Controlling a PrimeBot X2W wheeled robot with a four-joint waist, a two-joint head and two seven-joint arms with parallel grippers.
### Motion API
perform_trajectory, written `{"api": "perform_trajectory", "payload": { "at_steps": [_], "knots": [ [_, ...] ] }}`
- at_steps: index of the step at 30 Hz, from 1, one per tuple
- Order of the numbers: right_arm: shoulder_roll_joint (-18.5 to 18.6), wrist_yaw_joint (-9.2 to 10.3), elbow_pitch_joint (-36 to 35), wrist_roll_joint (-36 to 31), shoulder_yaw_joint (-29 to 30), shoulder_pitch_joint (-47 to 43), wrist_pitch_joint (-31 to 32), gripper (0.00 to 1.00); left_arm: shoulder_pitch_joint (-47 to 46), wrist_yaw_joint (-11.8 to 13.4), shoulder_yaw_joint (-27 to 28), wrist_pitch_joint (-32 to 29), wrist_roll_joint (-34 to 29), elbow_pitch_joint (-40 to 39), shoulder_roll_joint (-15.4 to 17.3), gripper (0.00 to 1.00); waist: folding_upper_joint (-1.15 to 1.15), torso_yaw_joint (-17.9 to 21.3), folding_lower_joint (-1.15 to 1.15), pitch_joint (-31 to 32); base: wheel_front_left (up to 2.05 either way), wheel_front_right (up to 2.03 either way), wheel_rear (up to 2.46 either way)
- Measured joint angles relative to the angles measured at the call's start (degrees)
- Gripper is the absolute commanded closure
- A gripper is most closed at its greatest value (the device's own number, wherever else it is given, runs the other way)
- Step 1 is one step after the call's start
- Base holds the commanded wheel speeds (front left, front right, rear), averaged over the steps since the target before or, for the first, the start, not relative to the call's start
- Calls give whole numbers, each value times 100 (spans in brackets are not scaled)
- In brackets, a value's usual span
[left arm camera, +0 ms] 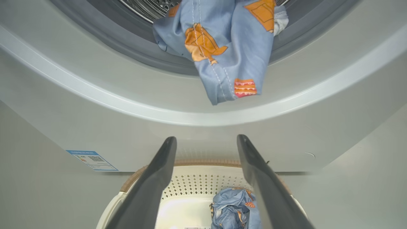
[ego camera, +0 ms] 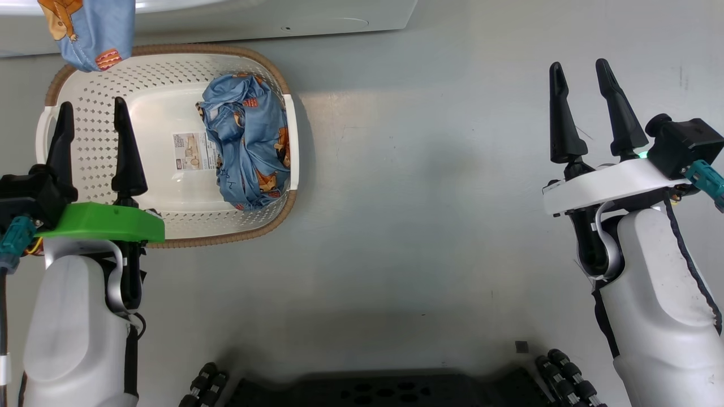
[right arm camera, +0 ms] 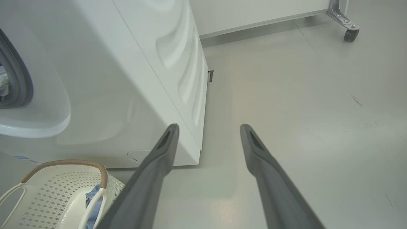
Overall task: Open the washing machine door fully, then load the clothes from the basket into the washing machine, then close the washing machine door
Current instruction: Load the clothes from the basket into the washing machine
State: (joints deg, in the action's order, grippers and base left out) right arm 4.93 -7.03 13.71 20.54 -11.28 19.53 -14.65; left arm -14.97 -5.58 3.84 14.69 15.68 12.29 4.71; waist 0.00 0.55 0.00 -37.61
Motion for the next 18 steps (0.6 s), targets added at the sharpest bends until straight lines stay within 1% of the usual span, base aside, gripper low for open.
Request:
{"api": "perform_trajectory", "payload": {
  "at_steps": [8, 14, 18],
  "knots": [
    [3, 0, 31, 4, -18, -1, 0, 0, -29, -46, -47, 0, -10, -186, -5, 0, 0, -6, 0, 51, 0, 0, 0],
    [9, 0, 58, 13, -19, -1, 0, 0, -41, -78, -254, 0, -32, -310, 4, 0, 0, -21, 0, 95, 0, 0, 0],
    [9, 0, 73, 36, -44, -1, 0, 0, -157, -96, -341, -88, -77, -448, 74, 0, 0, -35, 0, 115, 0, 0, 0]
  ]
}}
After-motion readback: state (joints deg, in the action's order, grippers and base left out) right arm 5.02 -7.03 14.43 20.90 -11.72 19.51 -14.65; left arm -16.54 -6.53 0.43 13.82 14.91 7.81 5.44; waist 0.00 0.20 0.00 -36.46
